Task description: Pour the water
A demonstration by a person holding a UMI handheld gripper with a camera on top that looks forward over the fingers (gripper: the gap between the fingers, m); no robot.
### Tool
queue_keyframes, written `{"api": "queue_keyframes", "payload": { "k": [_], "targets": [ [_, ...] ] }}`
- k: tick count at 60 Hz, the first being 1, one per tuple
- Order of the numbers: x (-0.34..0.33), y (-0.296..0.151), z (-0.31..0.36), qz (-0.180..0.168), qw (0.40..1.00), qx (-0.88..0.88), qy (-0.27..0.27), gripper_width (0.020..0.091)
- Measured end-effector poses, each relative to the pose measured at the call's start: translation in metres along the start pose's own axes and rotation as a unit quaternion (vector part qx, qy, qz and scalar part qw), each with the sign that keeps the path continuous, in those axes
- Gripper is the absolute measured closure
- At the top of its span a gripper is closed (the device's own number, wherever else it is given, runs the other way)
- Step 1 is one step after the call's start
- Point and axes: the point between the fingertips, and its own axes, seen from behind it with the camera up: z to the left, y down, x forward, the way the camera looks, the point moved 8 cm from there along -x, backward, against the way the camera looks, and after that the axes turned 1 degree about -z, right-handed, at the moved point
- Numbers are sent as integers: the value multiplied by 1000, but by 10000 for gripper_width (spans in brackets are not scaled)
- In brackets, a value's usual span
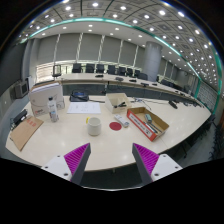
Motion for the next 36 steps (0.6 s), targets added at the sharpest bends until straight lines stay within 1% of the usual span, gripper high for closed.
{"api": "queue_keyframes", "payload": {
  "k": [7, 17, 26, 36],
  "targets": [
    [7, -3, 22, 3, 1000, -8, -18, 245],
    [33, -10, 93, 5, 998, -19, -58, 245],
    [59, -24, 174, -14, 994, -28, -105, 244],
    [107, -46, 275, -42, 989, -11, -145, 245]
  ]
}}
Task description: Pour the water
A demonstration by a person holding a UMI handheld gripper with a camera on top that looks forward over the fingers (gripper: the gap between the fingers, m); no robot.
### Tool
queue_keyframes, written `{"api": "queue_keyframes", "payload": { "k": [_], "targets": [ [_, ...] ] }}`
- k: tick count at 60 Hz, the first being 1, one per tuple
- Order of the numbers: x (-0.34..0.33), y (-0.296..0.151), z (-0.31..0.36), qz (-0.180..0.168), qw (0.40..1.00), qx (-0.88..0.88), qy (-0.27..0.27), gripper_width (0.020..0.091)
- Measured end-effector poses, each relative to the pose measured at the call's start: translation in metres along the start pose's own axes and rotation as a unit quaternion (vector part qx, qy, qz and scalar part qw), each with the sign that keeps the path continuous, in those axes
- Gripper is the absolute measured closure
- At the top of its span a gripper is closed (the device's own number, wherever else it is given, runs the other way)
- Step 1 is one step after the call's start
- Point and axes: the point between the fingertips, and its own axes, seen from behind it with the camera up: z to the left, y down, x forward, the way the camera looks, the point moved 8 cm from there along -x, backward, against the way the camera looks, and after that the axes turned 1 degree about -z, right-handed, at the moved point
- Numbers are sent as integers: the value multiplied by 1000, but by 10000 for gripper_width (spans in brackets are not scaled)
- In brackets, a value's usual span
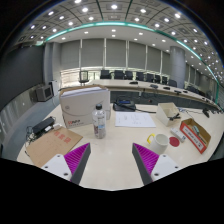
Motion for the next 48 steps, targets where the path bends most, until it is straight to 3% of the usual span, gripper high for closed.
{"api": "queue_keyframes", "payload": {
  "k": [16, 33, 38, 42, 48],
  "targets": [
    [152, -18, 73, -49, 999, 2, 1, 243],
    [275, -7, 66, -59, 997, 35, 40, 251],
    [296, -3, 63, -62, 997, 27, 40, 354],
    [303, -4, 64, -69, 996, 22, 42, 545],
    [302, -4, 65, -72, 996, 21, 39, 595]
  ]
}}
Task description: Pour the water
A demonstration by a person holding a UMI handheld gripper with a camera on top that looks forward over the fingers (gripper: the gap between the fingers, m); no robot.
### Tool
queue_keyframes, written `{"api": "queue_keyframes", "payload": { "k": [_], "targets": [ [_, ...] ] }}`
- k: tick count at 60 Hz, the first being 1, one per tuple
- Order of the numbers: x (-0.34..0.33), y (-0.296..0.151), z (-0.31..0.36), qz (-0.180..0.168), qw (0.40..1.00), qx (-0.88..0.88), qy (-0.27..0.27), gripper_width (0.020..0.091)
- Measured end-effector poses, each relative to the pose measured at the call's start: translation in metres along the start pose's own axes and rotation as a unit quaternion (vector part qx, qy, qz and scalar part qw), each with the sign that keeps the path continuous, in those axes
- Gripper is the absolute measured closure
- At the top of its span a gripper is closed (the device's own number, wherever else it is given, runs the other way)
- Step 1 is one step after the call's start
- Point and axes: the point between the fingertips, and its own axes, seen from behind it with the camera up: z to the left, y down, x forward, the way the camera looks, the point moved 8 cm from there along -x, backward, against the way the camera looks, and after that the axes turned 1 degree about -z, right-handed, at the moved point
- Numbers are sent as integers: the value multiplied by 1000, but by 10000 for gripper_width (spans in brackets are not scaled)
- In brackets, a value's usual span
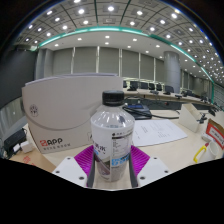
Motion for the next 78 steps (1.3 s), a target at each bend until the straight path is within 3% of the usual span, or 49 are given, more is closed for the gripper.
{"api": "queue_keyframes", "payload": {
  "k": [7, 17, 27, 42, 61, 69, 78],
  "targets": [
    [-8, -1, 0, 8, 1000, 8, 1, 695],
    [-39, -33, -6, -3, 998, 47, -29, 703],
    [-74, -81, -35, -28, 972, 214, -88, 705],
    [-107, -113, -117, -32, 809, 562, -168, 707],
    [-117, -60, -193, 10, 565, 803, -189, 710],
    [-120, -48, -205, 25, 516, 835, -192, 709],
    [-127, -50, -202, 54, 536, 819, -200, 710]
  ]
}}
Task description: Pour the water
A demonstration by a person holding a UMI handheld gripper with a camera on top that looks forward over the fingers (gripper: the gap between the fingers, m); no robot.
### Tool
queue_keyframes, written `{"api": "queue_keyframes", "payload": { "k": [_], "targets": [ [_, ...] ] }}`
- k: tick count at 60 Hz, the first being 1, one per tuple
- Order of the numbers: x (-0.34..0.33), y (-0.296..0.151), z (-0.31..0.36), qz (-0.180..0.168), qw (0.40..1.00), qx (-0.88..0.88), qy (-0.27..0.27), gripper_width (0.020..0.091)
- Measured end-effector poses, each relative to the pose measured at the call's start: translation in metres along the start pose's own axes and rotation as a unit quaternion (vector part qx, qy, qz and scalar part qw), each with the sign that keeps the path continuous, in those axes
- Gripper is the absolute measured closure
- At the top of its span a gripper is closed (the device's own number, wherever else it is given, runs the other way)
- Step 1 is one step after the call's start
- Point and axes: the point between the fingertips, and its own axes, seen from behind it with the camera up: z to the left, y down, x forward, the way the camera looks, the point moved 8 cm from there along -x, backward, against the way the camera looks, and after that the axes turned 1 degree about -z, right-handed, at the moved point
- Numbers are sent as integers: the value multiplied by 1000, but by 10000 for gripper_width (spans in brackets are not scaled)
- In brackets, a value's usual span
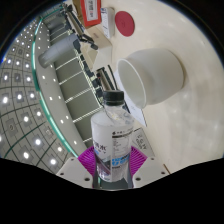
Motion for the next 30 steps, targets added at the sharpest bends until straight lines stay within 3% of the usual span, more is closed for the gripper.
{"api": "queue_keyframes", "payload": {
  "k": [6, 7, 14, 23, 30],
  "targets": [
    [10, -1, 15, 23, 995, -92, 17, 708],
    [-10, 17, 17, 27, 994, -107, 18, 709],
    [-6, 4, 63, 34, 959, -282, 20, 707],
    [-15, -29, 132, -9, 860, -511, 19, 704],
    [-12, -81, 156, -57, 769, -636, 40, 704]
  ]
}}
